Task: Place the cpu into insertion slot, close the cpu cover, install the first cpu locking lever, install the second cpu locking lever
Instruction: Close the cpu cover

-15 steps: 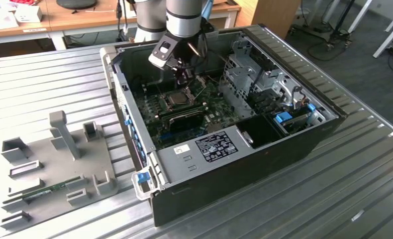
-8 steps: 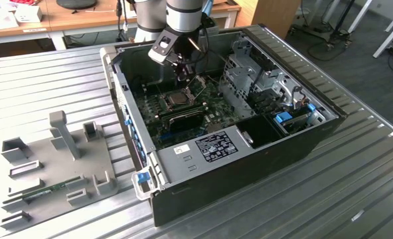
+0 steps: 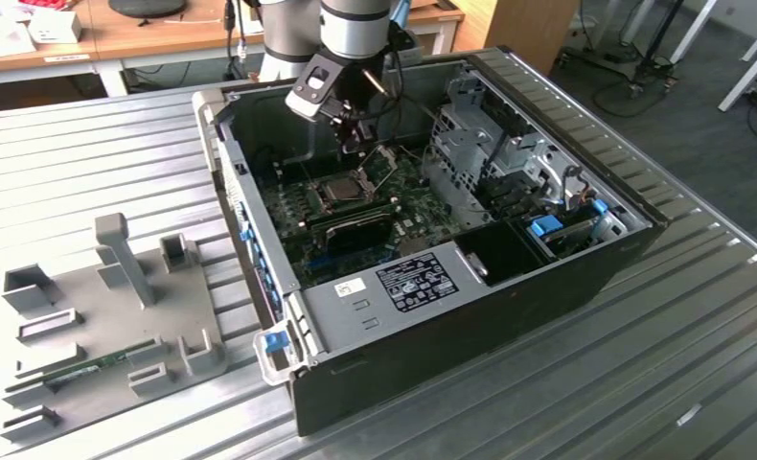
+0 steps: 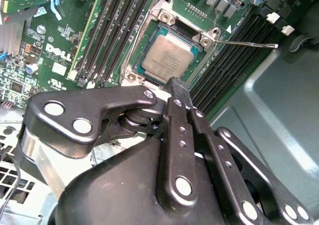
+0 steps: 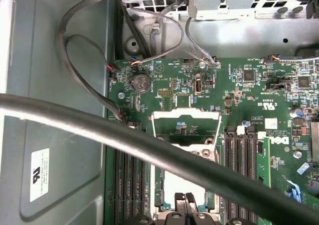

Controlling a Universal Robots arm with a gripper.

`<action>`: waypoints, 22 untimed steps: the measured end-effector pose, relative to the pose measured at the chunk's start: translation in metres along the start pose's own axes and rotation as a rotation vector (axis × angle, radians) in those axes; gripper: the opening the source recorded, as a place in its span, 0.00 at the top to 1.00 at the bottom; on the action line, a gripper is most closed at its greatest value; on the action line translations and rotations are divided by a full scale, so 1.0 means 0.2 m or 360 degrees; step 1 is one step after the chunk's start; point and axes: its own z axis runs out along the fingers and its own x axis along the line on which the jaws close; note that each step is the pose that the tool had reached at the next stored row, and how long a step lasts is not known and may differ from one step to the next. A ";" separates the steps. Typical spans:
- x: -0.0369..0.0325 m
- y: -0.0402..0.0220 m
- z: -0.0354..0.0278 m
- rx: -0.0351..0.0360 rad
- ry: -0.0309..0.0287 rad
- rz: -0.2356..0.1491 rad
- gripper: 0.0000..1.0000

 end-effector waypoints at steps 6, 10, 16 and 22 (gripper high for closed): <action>0.000 0.017 0.000 0.0000 -0.00001 0.0000 0.90; 0.000 0.021 0.001 0.0000 0.00000 0.0000 0.90; 0.001 0.022 -0.023 0.0000 -0.00001 0.0000 0.90; 0.001 0.022 -0.031 0.0000 -0.00001 0.0000 0.90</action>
